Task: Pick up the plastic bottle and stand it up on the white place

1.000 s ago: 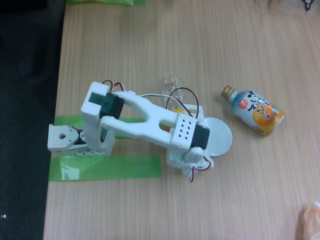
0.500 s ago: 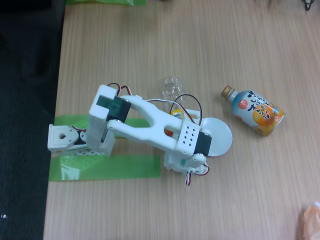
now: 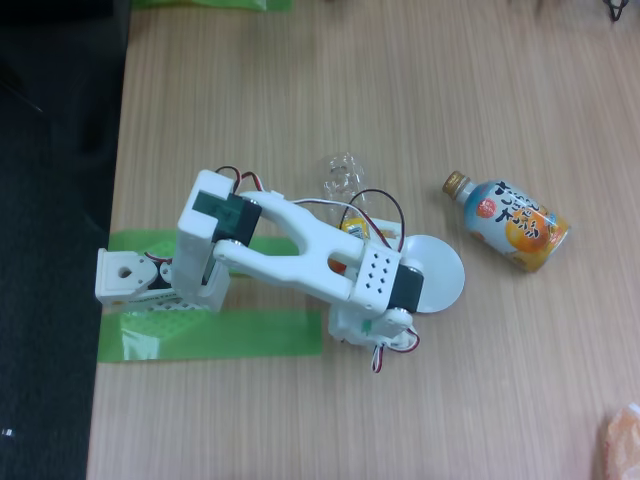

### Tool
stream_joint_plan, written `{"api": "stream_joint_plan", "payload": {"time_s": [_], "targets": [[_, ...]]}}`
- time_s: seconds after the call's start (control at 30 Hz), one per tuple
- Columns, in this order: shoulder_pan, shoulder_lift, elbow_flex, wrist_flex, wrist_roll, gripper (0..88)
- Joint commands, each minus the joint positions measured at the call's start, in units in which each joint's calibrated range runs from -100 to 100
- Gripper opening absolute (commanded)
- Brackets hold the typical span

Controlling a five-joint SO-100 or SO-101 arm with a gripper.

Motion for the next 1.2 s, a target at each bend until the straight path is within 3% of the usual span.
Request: {"api": "stream_joint_plan", "payload": {"time_s": [0.0, 0.4, 0.63, 0.73, 1.17], "targets": [[0.08, -0.24, -2.78, 0.48, 0.27, 37.5], [0.90, 0.27, -3.14, 0.48, 0.33, 37.4], [2.31, 0.27, -3.14, 0.22, 0.38, 20.1], [2.31, 0.27, -3.14, 0.13, 0.38, 17.3], [2.38, -0.32, -3.14, 0.48, 1.11, 17.8]]}}
